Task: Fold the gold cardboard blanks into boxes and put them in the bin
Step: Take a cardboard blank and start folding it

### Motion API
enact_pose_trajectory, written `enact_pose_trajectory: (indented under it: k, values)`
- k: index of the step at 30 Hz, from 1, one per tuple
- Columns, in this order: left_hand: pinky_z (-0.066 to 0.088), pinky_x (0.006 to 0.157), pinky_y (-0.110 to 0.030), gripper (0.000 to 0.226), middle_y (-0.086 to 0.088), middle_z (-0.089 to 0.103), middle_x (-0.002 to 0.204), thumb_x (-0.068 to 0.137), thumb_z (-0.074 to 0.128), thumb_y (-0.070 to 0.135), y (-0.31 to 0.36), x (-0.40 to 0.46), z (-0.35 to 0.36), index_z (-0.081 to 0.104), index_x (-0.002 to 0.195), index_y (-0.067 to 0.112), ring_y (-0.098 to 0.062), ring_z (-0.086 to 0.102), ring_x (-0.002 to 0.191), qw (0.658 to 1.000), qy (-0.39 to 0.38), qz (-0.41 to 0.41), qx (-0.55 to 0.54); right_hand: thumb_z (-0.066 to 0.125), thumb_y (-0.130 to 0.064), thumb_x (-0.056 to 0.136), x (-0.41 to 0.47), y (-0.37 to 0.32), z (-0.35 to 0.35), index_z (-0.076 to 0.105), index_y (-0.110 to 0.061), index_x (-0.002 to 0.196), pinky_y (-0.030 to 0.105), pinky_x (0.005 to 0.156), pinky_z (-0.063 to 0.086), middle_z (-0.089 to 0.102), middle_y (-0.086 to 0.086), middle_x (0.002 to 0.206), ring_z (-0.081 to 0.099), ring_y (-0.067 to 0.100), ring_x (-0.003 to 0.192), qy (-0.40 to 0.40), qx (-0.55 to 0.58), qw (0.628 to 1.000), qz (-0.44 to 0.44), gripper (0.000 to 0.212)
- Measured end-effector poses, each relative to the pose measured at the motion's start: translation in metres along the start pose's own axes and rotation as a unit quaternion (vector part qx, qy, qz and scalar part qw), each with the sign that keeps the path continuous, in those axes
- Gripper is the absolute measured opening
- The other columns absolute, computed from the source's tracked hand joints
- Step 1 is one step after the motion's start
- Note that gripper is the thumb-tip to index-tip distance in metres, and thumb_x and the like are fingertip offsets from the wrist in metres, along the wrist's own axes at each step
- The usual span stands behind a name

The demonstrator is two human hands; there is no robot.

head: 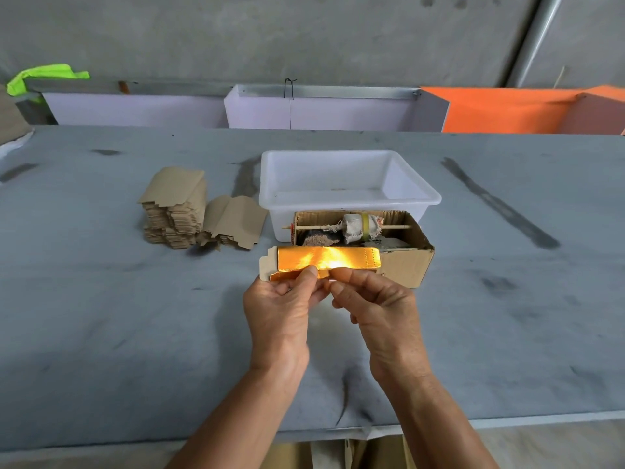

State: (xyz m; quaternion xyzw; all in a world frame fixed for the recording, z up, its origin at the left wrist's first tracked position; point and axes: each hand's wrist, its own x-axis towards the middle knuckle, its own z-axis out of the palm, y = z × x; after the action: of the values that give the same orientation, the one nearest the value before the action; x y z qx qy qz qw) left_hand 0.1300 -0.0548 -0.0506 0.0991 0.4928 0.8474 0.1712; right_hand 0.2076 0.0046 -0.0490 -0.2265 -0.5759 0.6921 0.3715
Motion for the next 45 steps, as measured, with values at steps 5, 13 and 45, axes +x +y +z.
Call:
enact_pose_trajectory:
  k: [5,13,45]
  values:
    - [0.056,0.057,-0.024,0.011,-0.006,0.072,0.069,0.084,0.059,-0.009,0.0,0.0,0.001,0.064,0.089,0.0,-0.018,0.07,0.063,1.0,0.002,-0.015,-0.008,0.07,0.003,0.077,0.0,-0.002,0.002,0.074,-0.017,0.079,0.008,0.05,0.043,0.073,-0.003,0.071,0.06,0.0,0.056,0.005,-0.027,1.0,-0.003,0.021]
    - [0.056,0.058,-0.027,0.014,-0.006,0.069,0.066,0.085,0.059,-0.005,-0.003,0.002,0.002,0.063,0.077,0.006,-0.019,0.067,0.062,0.997,-0.002,-0.071,-0.039,0.072,0.003,0.076,0.003,-0.003,0.006,0.073,-0.026,0.074,0.014,0.056,0.047,0.073,-0.004,0.068,0.059,0.003,0.054,0.023,-0.074,0.997,0.006,0.029]
    - [0.045,0.059,-0.028,0.013,-0.001,0.066,0.068,0.076,0.072,0.009,-0.011,0.004,0.006,0.062,0.084,0.015,-0.014,0.062,0.068,0.966,0.048,-0.252,-0.046,0.069,0.005,0.078,-0.005,0.014,0.0,0.069,-0.009,0.069,0.009,0.05,0.042,0.066,-0.007,0.058,0.055,-0.003,0.052,0.069,-0.019,0.997,-0.023,0.017]
